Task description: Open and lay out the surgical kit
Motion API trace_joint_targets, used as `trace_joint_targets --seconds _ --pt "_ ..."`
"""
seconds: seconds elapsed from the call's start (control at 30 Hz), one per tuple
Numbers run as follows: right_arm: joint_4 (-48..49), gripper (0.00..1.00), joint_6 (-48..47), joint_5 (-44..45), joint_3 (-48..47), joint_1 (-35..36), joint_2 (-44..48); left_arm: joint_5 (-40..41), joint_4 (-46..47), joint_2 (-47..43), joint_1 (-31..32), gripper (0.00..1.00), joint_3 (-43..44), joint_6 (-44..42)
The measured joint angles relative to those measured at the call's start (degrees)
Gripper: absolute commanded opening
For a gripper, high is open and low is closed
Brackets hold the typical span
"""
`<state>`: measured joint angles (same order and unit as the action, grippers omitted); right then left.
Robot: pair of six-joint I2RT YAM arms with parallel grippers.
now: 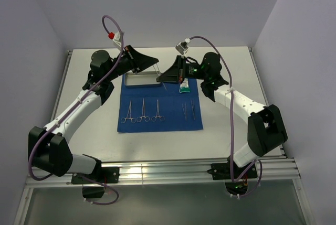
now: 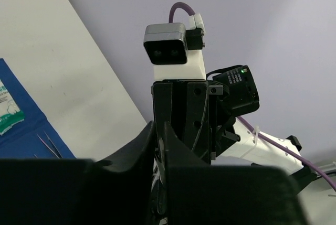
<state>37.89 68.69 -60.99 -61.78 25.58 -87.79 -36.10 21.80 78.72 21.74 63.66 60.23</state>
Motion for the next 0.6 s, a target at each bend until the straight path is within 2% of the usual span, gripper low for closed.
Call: trace_joint_targets --seconds 0.03,0.07,0.1,0.13,0.17,0.23,0.47,0.53,0.6 --pt "-0.2 0.00 -0.1 0.0 0.0 0.0 -0.1 0.0 0.0 0.0 0.1 0.00 0.1 0.1" --pt "-0.2 0.01 -0.4 -0.1 0.0 0.0 -0.2 0.0 -0.1 0.0 0.1 0.00 0.2 0.4" --pt "-0.2 0.10 -0.9 -0.1 0.0 0.0 -0.2 0.0 -0.2 0.0 0.1 0.00 0.2 0.6" --pt "-0.4 0.24 -1.4 -0.1 -0.1 0.0 -0.3 0.0 -0.3 0.0 0.1 0.00 0.3 0.7" --pt "-1.5 0.50 -2.0 -0.1 -0.3 0.0 -0.3 0.0 -0.4 0.0 0.1 0.00 0.3 0.7" --pt "-5.5 0.68 -4.3 0.4 -1.4 0.0 -0.3 0.5 -1.0 0.0 0.1 0.00 0.3 0.2" --pt "-31.3 0.76 -23.2 7.8 -9.3 -4.2 0.5 5.9 -11.0 0.0 -0.2 0.00 2.2 -4.4" --pt "-39.0 0.76 -29.9 12.0 -11.5 -5.6 1.3 7.7 -14.3 0.0 -0.3 0.00 3.2 -5.7" --pt "-47.0 0.70 -36.9 16.2 -14.8 -6.1 1.6 9.7 -17.3 0.0 -0.3 0.00 4.1 -6.8"
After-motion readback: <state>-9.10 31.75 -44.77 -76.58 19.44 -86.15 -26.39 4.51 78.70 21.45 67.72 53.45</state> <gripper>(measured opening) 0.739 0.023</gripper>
